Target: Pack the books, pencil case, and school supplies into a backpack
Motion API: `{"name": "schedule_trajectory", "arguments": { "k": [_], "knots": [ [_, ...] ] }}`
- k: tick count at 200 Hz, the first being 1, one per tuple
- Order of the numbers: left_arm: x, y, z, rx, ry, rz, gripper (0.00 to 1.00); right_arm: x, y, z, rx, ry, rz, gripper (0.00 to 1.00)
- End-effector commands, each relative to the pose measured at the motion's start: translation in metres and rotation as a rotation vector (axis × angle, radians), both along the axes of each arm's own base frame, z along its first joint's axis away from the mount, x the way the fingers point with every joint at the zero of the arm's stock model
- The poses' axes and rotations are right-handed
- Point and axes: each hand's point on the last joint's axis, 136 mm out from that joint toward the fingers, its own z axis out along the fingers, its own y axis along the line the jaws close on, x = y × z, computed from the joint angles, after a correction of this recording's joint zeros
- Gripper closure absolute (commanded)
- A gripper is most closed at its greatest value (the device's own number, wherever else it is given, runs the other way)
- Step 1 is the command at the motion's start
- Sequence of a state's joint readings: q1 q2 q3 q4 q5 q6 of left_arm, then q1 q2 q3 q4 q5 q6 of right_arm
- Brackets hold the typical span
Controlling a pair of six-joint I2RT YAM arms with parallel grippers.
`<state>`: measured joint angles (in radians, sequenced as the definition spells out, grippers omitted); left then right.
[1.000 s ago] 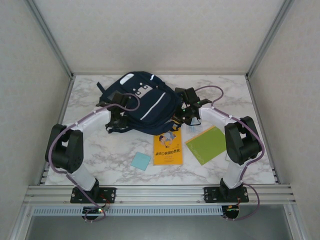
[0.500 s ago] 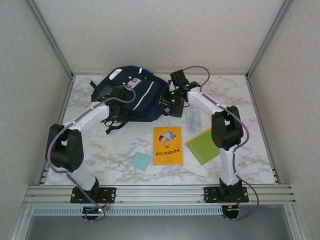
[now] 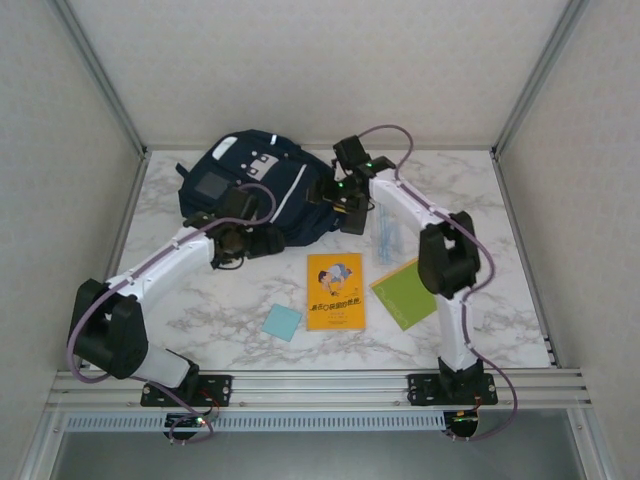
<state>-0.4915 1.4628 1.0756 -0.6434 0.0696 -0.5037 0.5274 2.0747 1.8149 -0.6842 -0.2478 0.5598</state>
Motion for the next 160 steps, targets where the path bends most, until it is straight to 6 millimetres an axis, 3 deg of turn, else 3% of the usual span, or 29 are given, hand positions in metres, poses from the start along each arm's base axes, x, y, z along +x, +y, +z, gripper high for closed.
{"name": "schedule_trajectory", "arguments": {
  "k": [1, 37, 76, 121, 160],
  "knots": [
    [-0.012, -0.035, -0.005, -0.091, 0.029, -0.071, 0.01, -0.039, -0.032, 0.014, -0.080, -0.028, 0.012, 0.25],
    [-0.027, -0.074, -0.025, -0.098, 0.090, -0.191, 0.02, -0.112, -0.074, -0.026, -0.157, 0.078, -0.014, 0.27],
    [-0.042, -0.100, -0.055, -0.027, 0.157, -0.269, 0.05, -0.170, -0.086, -0.065, -0.171, 0.141, 0.001, 0.29],
    [-0.050, -0.109, -0.084, 0.028, 0.221, -0.293, 0.08, -0.183, -0.085, -0.098, -0.237, 0.131, 0.032, 0.31],
    [-0.052, -0.103, -0.099, 0.066, 0.242, -0.271, 0.20, -0.189, -0.063, -0.095, -0.149, 0.127, 0.081, 0.37]
  ]
}}
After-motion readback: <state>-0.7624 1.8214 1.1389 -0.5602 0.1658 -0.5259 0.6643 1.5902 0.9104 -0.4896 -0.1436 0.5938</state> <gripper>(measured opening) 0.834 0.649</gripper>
